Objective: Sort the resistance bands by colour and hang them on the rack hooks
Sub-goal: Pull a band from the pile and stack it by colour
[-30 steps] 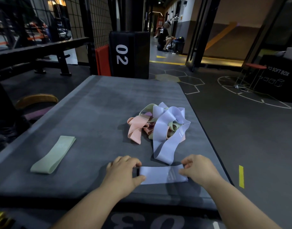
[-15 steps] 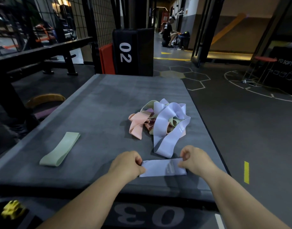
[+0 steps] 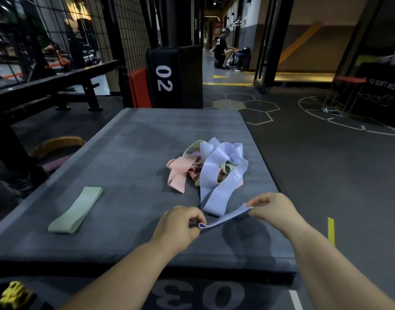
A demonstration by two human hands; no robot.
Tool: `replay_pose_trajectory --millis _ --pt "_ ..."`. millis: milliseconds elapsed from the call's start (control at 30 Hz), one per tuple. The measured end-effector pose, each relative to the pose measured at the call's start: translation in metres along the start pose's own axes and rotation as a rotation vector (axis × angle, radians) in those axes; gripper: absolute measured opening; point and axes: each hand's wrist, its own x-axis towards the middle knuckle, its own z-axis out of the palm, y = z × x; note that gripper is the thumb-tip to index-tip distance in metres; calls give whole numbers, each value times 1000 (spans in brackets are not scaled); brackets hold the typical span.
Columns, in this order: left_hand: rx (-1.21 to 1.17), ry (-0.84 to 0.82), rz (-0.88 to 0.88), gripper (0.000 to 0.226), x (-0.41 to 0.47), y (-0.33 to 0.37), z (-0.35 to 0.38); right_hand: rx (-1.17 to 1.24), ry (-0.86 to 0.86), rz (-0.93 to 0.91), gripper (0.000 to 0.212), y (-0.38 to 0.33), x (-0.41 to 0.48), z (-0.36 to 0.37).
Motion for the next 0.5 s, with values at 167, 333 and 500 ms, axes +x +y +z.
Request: replay_pose_trajectory --millis 167,333,500 --pt "134 66 228 24 -2 -5 14 -98 -34 -22 6 3 0 -3" --pt "152 112 308 21 -3 -10 25 -113 -13 -37 13 8 3 -2" --pt "120 40 289 27 -8 -11 28 -256 18 -48 18 14 5 5"
